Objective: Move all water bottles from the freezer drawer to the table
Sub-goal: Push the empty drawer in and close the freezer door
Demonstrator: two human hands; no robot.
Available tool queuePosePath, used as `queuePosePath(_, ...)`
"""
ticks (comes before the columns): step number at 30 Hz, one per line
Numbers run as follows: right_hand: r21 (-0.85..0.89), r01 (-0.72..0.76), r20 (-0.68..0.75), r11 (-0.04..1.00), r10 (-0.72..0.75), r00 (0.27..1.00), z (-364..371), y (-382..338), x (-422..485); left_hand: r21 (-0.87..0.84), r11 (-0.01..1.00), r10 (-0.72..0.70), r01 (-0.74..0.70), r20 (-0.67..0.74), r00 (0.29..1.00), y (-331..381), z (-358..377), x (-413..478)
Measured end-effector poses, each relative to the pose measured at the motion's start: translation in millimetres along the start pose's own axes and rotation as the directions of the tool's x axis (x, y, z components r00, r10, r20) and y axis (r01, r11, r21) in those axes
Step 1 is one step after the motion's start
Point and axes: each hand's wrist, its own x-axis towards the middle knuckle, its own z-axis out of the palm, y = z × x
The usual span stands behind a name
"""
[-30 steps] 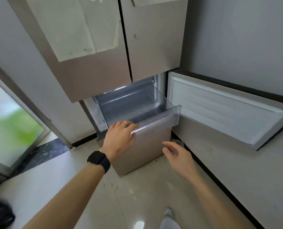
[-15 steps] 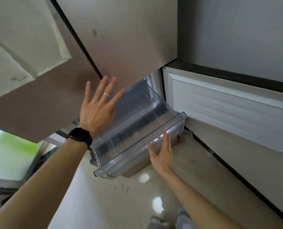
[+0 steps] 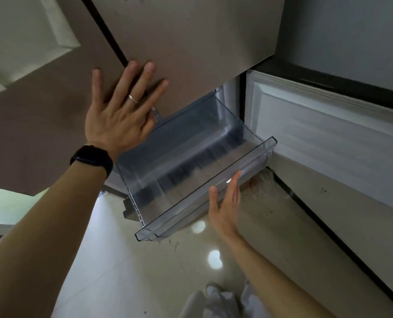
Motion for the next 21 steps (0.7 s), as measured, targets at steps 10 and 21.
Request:
queuePosePath(10,-0.008,0.023,0.017,1.000,-0.023,1.000,41,-5,-4,-0.002,0.999,-0.037,0.037,0.000,0.999,2,4,0)
queuePosePath(21,-0.081,0.080,0.095,0.993,-0.072,0.993,73,-22,65,-0.005,0.999,-0.039,0.039,0.009,0.999,4,6,-1)
